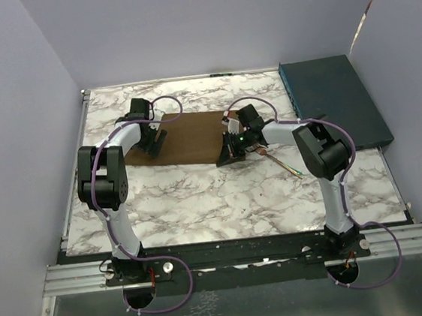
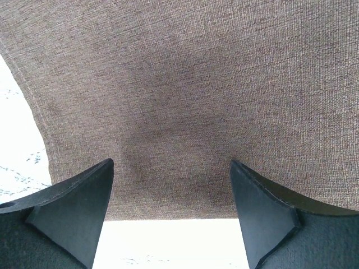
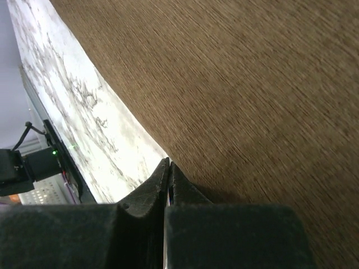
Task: Fold the napkin into a case and place the utensils inside
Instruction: Smooth out the napkin at the center of the board.
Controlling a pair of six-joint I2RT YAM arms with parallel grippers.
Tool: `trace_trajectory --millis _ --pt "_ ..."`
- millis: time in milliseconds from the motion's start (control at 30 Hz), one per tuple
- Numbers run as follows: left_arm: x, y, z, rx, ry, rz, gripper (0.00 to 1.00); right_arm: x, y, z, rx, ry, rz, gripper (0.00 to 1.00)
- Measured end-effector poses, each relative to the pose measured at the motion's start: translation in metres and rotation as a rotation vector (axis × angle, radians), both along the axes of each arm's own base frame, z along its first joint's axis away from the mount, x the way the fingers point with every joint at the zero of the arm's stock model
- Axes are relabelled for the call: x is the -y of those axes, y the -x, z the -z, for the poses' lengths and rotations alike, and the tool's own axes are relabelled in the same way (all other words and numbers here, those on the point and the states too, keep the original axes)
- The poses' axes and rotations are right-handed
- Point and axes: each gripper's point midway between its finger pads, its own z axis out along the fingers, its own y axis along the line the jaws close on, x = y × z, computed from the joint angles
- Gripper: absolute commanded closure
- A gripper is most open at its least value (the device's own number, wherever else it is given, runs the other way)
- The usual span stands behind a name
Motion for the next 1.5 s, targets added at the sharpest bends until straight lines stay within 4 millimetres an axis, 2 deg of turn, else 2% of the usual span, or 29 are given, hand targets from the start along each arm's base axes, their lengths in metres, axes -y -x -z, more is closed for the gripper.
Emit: trace_trajectory --millis 167,333,433,567,633,733,867,1000,1367,1500 --pt "-0.003 -0.004 -0.001 0.026 -0.016 -0.008 0.15 0.012 0.010 -0.001 -0.037 -0.025 0.008 0.97" --pt "-0.004 -0.007 -0.002 0.036 -0.022 -0.012 0.14 0.016 0.014 -0.017 -0.026 -0.035 0.014 0.94" --pt "-0.004 -0.007 -0.002 0.038 -0.023 -0.012 0.14 0.006 -0.001 -0.041 0.017 -0.072 0.014 0.95" --pt "-0.004 -0.007 -0.002 0.039 -0.020 -0.016 0.13 -0.021 -0.030 -0.076 0.097 -0.137 0.002 0.99" --pt "-0.004 -0.007 -0.002 0.039 -0.020 -0.019 0.13 -0.037 -0.044 -0.084 0.122 -0.163 -0.010 0.99" --pt "-0.004 -0.007 -0.002 0.040 -0.019 -0.023 0.13 -0.052 -0.053 -0.073 0.105 -0.180 -0.018 0.99" --pt "-0.004 -0.007 -0.002 0.040 -0.019 -0.026 0.13 -0.055 -0.043 -0.032 0.009 -0.144 -0.020 0.99" --pt "-0.003 -0.007 -0.002 0.041 -0.021 -0.026 0.12 -0.049 -0.031 -0.007 -0.063 -0.104 -0.017 0.99" --pt "-0.005 -0.008 -0.005 0.046 -0.032 -0.039 0.07 -0.047 -0.026 0.000 -0.070 -0.136 -0.029 0.99" --pt "0.005 -0.008 -0.011 0.035 0.005 -0.050 0.06 -0.047 -0.025 -0.001 -0.065 -0.148 -0.035 0.99"
